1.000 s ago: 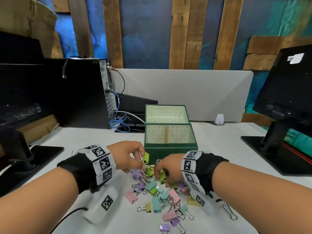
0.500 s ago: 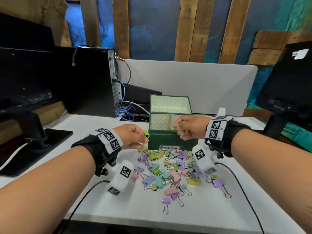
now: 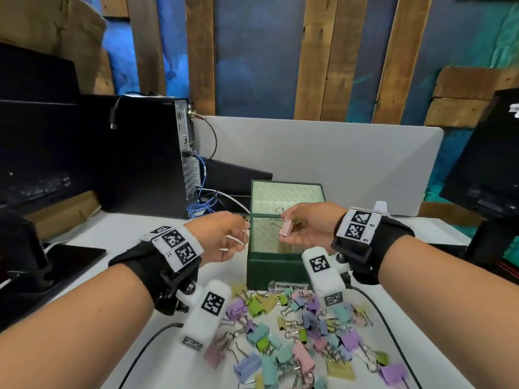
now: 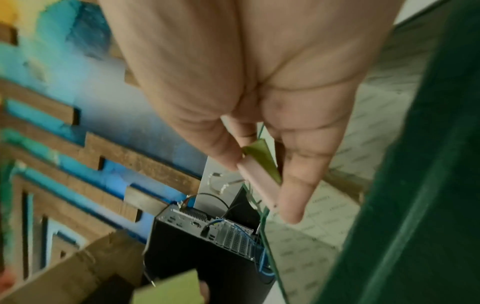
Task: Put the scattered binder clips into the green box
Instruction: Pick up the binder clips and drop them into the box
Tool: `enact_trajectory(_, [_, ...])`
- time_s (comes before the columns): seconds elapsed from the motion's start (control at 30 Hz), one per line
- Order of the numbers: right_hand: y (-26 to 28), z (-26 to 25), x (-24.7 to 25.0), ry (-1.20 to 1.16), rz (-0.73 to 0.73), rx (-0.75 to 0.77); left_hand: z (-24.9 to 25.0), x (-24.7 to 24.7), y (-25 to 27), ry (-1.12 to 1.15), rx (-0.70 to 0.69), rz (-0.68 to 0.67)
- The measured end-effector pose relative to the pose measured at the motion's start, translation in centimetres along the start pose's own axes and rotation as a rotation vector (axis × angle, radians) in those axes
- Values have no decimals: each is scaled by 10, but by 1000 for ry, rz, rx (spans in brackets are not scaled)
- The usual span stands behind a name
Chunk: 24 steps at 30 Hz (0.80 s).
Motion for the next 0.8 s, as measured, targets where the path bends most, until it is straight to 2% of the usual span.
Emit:
enact_trajectory(0.1, [-14,-6,-3,201,34,71,6,1,-8,-45,-7,15])
enact_trajectory(0.23, [-27,-8,1,388,112,91,9,-4,-13,-124,-56,-15])
enact_trajectory(0.43, [-11,-14,-5,432,142,171,18,-13,-24,-283,-137,4])
enact_trajectory(0.67, [49,6,-6,1061,254,311,25,-20,-24,-659,-344,4])
enact_trajectory(0.73, [56,18,-9,1182,215,311,26,-17,-11,-716,-394,-58])
enact_trajectory(0.8, [56,33,-13,1290,133,264,17,-11,3,-804,-357,-157])
Point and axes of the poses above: each hand's wrist, its own y-axis away from the middle knuckle, its own x-axis out of the back of the hand, z = x × y, the point moved 6 cm from there along -y, towards the middle knuckle, and after that the axes turned 11 degrees about -x, right-handed, at the moved point
